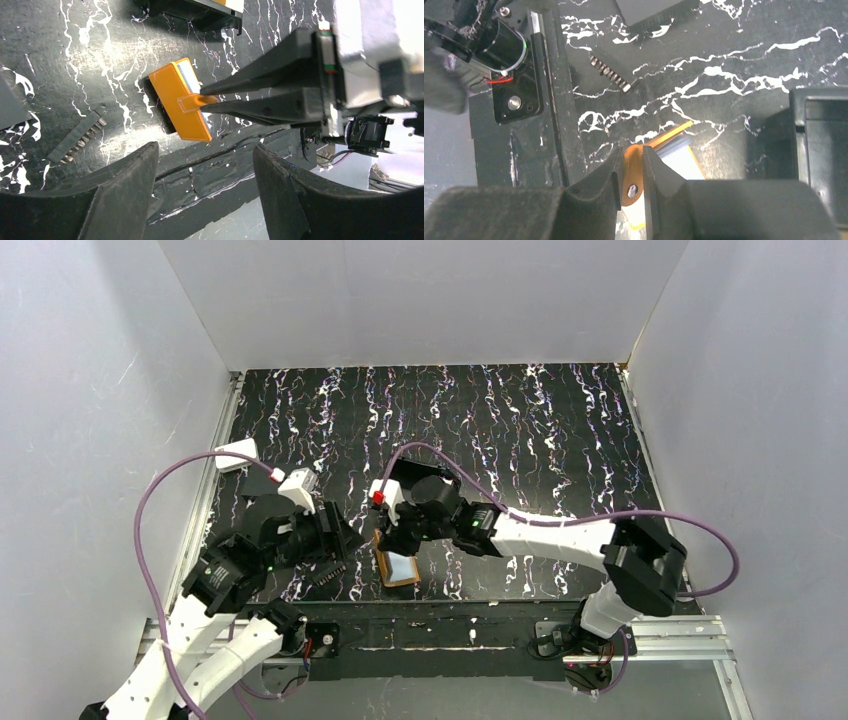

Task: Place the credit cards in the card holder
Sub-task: Close the card holder at the center of the board.

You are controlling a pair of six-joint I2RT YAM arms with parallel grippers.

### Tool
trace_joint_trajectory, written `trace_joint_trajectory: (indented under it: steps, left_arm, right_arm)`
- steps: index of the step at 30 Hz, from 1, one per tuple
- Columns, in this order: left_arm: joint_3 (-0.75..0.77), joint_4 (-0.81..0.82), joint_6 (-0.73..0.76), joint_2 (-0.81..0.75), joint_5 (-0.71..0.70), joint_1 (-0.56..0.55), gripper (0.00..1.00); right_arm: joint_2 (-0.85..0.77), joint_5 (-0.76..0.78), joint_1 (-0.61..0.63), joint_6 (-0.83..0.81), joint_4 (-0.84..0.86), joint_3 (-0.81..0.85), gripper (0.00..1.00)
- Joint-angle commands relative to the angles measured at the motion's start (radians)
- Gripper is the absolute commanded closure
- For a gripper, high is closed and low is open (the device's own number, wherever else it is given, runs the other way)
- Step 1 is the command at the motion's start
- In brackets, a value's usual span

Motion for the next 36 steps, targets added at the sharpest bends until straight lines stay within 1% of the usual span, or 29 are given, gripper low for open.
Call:
trace_joint_trajectory:
  steps: [1,5,8,10,14,18,20,25,27,31,36]
  left_arm:
    - [-0.028,0.080,-0.033,0.048,0.034,0.004,0.32]
    - [-0.071,0.174,-0.064,0.120,0.148,0.004,0.33]
    - [-0.105,0.265,-0.094,0.202,0.259,0.004,0.38]
    - [-0.131,0.325,-0.115,0.244,0.298,0.004,0.40]
    - [-0.188,0.444,-0.157,0.324,0.350,0.004,0.47]
    - [-0.252,0.590,-0.214,0.410,0.416,0.001,0.58]
    - [-0.275,0.638,-0.224,0.450,0.429,-0.004,0.63]
    - [-0.319,0.743,-0.227,0.576,0.449,-0.028,0.71]
    - [-0.337,0.771,-0.231,0.619,0.426,-0.044,0.76]
    - [-0.379,0.802,-0.212,0.670,0.355,-0.050,0.81]
    - [-0.413,0.804,-0.190,0.732,0.313,-0.052,0.85]
  right_arm:
    - [-0.102,0.070,-0.001,-0.043,-0.125,-0.032,0.99]
    - [-0.147,0.153,-0.003,-0.136,-0.149,-0.115,0.98]
    - [-0.127,0.162,-0.010,-0.152,-0.126,-0.167,0.98]
    - [-0.106,0.171,-0.020,-0.141,-0.083,-0.209,0.98]
    - [-0.065,0.232,-0.024,-0.121,-0.078,-0.224,0.98]
    - [-0.085,0.257,-0.024,-0.107,-0.066,-0.247,0.98]
    - [-0.097,0.280,-0.024,-0.110,-0.085,-0.246,0.98]
    - [-0.121,0.295,-0.019,-0.093,-0.129,-0.240,0.98]
    - [-0.128,0.314,-0.015,-0.084,-0.141,-0.239,0.97]
    - [-0.140,0.371,0.013,-0.088,-0.167,-0.224,0.95]
    - [-0.108,0.486,0.075,-0.128,-0.243,-0.152,0.92]
